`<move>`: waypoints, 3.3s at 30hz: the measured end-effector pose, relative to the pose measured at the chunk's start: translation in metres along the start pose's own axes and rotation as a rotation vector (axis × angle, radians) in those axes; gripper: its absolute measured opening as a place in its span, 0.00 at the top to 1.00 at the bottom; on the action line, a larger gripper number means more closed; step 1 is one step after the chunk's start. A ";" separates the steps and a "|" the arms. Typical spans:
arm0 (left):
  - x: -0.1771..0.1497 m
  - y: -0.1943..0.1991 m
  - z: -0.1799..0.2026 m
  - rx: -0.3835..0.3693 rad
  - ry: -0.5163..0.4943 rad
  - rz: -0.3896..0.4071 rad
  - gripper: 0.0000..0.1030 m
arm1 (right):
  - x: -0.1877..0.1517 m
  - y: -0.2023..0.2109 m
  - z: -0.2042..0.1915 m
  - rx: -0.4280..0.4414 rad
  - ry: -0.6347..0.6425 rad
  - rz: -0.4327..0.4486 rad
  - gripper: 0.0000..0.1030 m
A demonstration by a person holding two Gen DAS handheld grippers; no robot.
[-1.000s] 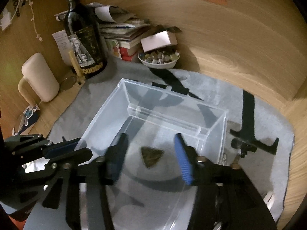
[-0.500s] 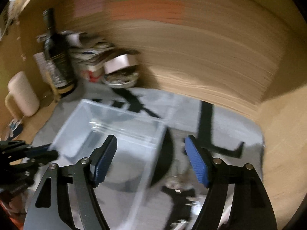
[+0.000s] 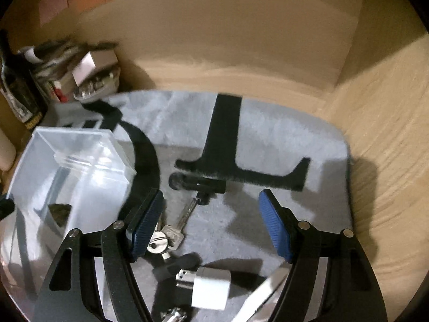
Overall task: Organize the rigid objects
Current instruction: 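Grasp the black fuzzy-tipped stick with the right tool, then carry the black stick into the box and release it, then grasp the silver keys by the key blade with the right tool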
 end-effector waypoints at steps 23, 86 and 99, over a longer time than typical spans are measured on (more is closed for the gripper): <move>-0.001 -0.006 0.005 0.007 -0.013 -0.009 0.87 | 0.007 -0.028 -0.003 0.045 -0.008 -0.093 0.45; -0.004 -0.011 0.006 0.022 0.022 -0.027 0.87 | -0.012 0.052 -0.126 0.253 0.234 0.117 0.31; -0.003 -0.010 0.005 0.021 0.023 -0.028 0.87 | -0.013 0.064 -0.047 0.060 0.093 0.162 0.28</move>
Point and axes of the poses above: each gripper's, at about its wrist camera, not at the fingertips, and y roughly against the way its jaws point, z to its right, x to its top, the point moved 2 cm from there along -y, roughly the way its jaws point, and after that the axes turned 13 degrees about x, right-handed, at the moved point
